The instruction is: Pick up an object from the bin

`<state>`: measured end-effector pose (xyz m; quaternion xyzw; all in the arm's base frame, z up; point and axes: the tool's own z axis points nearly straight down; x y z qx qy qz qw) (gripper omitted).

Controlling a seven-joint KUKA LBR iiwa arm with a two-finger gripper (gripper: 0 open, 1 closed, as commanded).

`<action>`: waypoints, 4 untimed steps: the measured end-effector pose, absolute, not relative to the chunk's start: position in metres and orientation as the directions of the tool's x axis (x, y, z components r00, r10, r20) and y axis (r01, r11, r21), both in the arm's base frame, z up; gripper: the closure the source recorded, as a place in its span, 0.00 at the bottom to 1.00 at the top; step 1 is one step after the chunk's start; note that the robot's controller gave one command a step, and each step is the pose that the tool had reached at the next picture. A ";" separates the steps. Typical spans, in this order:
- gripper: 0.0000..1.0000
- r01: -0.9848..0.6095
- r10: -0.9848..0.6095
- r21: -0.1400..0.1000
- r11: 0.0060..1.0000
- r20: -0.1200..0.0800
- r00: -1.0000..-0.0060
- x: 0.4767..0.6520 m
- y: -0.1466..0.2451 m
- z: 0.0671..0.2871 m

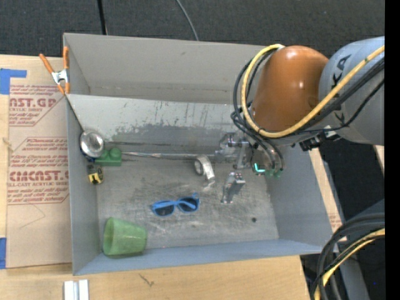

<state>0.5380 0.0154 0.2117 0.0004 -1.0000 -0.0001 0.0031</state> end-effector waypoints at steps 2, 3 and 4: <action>0.00 0.009 0.009 0.001 1.000 -0.022 -1.000 0.555 0.069 0.075; 1.00 0.007 0.007 0.003 1.000 -0.018 -1.000 0.556 0.070 0.077; 1.00 -0.110 -0.110 0.000 0.994 -0.009 -0.994 0.548 0.052 0.232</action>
Offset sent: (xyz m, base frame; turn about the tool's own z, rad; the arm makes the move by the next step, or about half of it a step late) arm 0.0404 0.0457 -0.1146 0.0705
